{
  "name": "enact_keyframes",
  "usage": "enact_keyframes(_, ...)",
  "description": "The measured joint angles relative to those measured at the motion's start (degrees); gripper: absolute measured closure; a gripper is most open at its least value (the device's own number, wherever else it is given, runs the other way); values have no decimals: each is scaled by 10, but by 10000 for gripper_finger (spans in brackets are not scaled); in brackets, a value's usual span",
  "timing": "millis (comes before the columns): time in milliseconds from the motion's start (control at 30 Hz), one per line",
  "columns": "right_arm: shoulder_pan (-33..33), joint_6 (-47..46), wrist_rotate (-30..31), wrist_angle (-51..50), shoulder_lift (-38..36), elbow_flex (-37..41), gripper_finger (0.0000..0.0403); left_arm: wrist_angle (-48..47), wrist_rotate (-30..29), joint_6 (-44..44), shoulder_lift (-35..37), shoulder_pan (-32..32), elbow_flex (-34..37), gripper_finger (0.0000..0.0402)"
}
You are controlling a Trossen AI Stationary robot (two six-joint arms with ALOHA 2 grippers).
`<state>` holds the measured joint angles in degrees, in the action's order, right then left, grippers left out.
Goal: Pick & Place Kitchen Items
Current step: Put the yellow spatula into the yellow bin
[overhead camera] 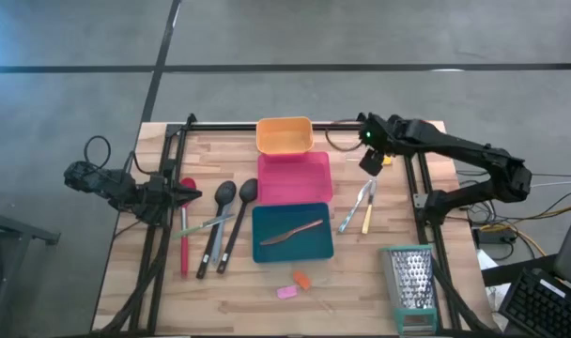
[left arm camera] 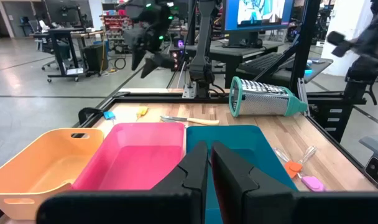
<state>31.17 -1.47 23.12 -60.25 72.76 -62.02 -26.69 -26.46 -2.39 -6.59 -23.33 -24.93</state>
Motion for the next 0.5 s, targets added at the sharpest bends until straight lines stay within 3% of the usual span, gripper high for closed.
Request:
enact_keyframes(233, 91, 26, -40, -26, 50, -1, 158, 0, 0, 0, 0, 0, 0, 376)
enact_keyframes(500, 131, 62, -54, -26, 124, 1, 145, 0, 0, 0, 0, 0, 0, 376)
